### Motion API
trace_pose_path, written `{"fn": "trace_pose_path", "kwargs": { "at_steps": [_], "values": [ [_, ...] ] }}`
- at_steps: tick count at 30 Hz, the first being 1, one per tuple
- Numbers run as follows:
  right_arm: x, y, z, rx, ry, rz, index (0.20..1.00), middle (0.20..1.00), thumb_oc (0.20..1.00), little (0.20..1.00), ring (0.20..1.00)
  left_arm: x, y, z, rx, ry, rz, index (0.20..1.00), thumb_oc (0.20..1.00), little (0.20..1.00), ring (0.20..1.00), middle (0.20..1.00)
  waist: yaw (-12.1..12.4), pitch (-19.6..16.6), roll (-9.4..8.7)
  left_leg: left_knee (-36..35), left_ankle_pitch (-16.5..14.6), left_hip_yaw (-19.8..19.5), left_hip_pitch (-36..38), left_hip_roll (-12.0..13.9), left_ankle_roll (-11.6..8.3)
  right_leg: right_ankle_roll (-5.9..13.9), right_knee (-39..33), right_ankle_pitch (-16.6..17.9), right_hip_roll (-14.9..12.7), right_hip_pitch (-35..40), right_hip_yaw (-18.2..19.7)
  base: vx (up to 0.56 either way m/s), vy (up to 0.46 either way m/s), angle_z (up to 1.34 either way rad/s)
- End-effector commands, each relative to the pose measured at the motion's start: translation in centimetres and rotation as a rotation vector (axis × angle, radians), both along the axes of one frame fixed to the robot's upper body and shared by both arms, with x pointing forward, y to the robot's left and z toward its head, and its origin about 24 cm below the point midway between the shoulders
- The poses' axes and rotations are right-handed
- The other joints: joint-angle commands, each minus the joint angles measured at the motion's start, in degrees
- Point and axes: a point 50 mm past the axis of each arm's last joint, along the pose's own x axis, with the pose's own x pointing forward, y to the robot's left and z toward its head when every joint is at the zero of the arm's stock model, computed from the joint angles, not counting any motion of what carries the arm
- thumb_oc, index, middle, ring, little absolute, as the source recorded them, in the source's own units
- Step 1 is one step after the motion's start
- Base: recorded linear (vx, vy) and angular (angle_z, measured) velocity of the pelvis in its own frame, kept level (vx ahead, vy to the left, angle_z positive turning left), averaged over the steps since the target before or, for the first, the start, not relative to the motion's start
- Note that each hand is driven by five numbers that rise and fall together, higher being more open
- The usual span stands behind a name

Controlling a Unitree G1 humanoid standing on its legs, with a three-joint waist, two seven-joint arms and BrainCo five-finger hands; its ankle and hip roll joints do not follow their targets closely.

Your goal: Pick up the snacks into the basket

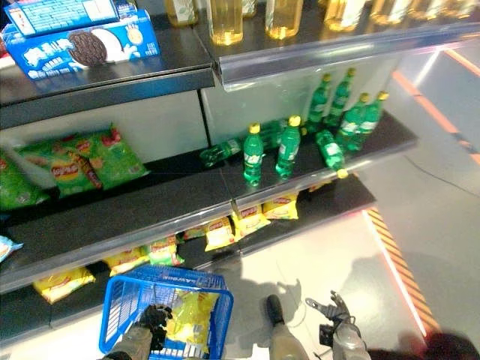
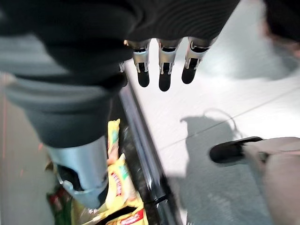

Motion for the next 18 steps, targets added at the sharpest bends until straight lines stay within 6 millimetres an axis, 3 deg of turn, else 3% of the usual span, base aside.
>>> {"fn": "trace_pose_path", "kwargs": {
  "at_steps": [1,3,5,7,9,10,11,12,14,16,18],
  "values": [
    [3.4,0.1,2.4,-0.025,-0.173,0.034,1.000,1.000,1.000,1.000,1.000,-1.0,2.5,0.2,0.088,0.011,0.004,0.200,0.200,0.200,0.200,0.200,0.38,-1.67,-2.90,-6.92,1.43,8.08,3.43,-2.16,0.35,9.65,2.30,-0.35,-6.20,-4.34,1.27,0.09,-0.490,0.62],
    [3.9,-0.4,3.2,-0.057,-0.209,0.053,1.000,1.000,1.000,1.000,1.000,-0.6,2.1,0.4,0.082,-0.012,0.011,0.200,0.200,0.200,0.200,0.200,0.16,-1.18,-2.29,-6.53,3.88,8.73,0.55,0.71,-1.10,8.31,3.46,-2.41,-4.95,-3.15,0.05,0.01,-0.392,0.39],
    [4.3,-0.8,3.7,-0.078,-0.229,0.056,1.000,1.000,1.000,1.000,1.000,-0.4,1.3,0.2,0.067,-0.016,0.017,0.200,0.200,0.200,0.200,0.200,0.28,-0.93,-2.24,-5.10,5.20,10.24,-2.83,0.77,-0.85,7.55,1.96,-3.22,-4.77,-1.73,-1.56,-0.06,-0.321,0.65],
    [4.8,-0.9,4.3,-0.087,-0.260,0.069,1.000,1.000,1.000,1.000,1.000,-0.6,0.6,0.0,0.058,-0.006,0.021,0.200,0.200,0.200,0.200,0.200,0.52,-1.37,-2.32,-1.60,4.16,16.05,-4.94,-0.31,1.21,6.42,1.23,-4.46,-4.07,-0.47,-2.15,-0.02,-0.355,1.08],
    [5.3,-0.4,4.9,-0.092,-0.293,0.114,1.000,1.000,1.000,1.000,1.000,-0.8,0.4,0.0,0.047,-0.017,0.033,0.200,0.200,0.200,0.200,0.200,1.59,-1.05,-2.44,1.98,2.53,16.51,-5.09,-2.83,1.98,5.28,1.67,-5.21,-3.37,-0.16,-2.37,-0.01,-0.247,0.81],
    [5.3,-0.1,5.2,-0.095,-0.308,0.148,1.000,1.000,1.000,1.000,1.000,-0.8,0.2,0.0,0.041,-0.027,0.019,0.200,0.200,0.200,0.200,0.200,1.52,-1.42,-2.06,1.67,0.87,17.65,-3.87,-3.82,3.34,4.50,2.00,-6.17,-2.70,0.19,-3.18,-0.01,-0.166,0.26],
    [5.3,-0.1,5.2,-0.095,-0.308,0.148,1.000,1.000,1.000,1.000,1.000,-0.8,0.2,0.0,0.041,-0.027,0.019,0.200,0.200,0.200,0.200,0.200,1.51,-1.44,-2.06,1.67,0.88,17.64,-3.90,-3.83,3.34,4.50,2.01,-6.17,-2.70,0.17,-3.19,-0.01,-0.180,0.28],
    [5.2,0.0,5.8,-0.105,-0.345,0.156,1.000,1.000,1.000,1.000,1.000,-0.3,0.1,0.2,0.052,-0.039,-0.012,0.200,0.200,0.200,0.200,0.200,1.20,-2.29,-1.64,0.24,0.75,21.08,-2.92,-4.49,4.44,3.94,2.76,-7.58,-1.76,0.94,-4.77,0.00,-0.105,0.71],
    [5.0,-0.1,5.9,-0.115,-0.351,0.149,1.000,1.000,1.000,1.000,1.000,-0.1,0.0,0.3,0.055,-0.047,-0.025,0.200,0.200,0.200,0.200,0.200,1.03,-2.23,-1.51,-0.76,1.52,21.45,-2.78,-4.31,4.32,3.57,2.71,-7.67,-1.79,1.66,-5.87,-0.03,-0.069,1.20],
    [6.0,0.1,7.1,-0.152,-0.417,0.174,1.000,1.000,1.000,1.000,1.000,1.1,0.2,1.1,0.070,-0.119,-0.040,0.200,0.200,0.200,0.200,0.200,1.57,-1.82,-2.19,-1.11,1.92,16.91,-3.80,-5.72,4.07,3.64,2.48,-7.37,-1.90,2.42,-7.68,-0.06,-0.029,0.91],
    [6.8,0.3,8.4,-0.161,-0.491,0.167,1.000,1.000,1.000,1.000,1.000,3.1,0.8,2.4,0.080,-0.217,-0.038,0.200,0.200,0.200,0.200,0.200,1.91,-1.21,-2.93,-0.68,2.36,17.59,-4.75,-5.79,4.08,3.84,2.17,-6.99,-2.26,2.96,-8.55,-0.08,-0.004,0.63]
  ]
}}
